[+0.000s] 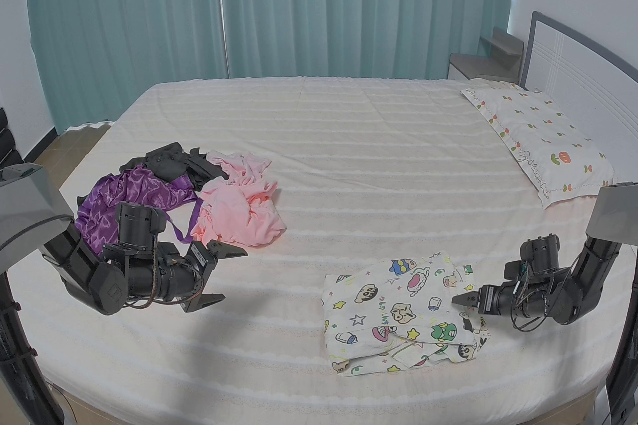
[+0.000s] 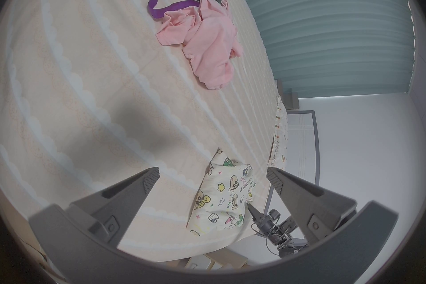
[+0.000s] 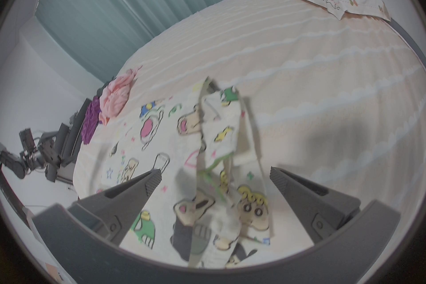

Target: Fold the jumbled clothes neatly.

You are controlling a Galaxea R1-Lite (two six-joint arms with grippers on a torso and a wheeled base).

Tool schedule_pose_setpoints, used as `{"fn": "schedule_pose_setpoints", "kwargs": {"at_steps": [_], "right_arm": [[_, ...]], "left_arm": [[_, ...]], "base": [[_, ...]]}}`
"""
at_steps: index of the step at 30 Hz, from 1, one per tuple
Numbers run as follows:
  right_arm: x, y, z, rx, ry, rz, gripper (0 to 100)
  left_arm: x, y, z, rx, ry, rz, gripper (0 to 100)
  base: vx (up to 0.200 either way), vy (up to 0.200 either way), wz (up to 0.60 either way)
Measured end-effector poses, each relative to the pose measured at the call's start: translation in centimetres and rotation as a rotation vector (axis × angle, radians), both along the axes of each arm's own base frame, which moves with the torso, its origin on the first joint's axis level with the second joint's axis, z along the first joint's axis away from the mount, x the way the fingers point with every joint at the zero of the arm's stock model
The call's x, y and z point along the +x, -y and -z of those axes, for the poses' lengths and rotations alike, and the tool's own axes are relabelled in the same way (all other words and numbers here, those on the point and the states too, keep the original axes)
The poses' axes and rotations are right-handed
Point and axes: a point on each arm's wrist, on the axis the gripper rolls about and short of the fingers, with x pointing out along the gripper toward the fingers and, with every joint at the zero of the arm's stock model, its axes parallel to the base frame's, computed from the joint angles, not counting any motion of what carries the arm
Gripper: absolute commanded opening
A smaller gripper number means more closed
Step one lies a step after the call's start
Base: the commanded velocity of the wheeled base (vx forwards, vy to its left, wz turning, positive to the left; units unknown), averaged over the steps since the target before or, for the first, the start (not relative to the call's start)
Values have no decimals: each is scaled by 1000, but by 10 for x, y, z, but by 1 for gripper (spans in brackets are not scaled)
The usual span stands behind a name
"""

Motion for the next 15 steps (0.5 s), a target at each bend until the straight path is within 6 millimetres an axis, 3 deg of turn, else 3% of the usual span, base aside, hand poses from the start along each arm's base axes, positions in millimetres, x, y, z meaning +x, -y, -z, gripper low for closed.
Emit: {"fn": "schedule_pose_setpoints", "kwargs": {"at_steps": [8, 15], "right_arm": [[-21, -4, -15, -4, 15, -29, 100], [-42, -18, -24, 2, 9, -91, 100]], "left_arm": [[0, 0, 0, 0, -1, 0, 100], [0, 0, 0, 0, -1, 1, 100]], "base": [[0, 0, 0], [0, 0, 0]]}}
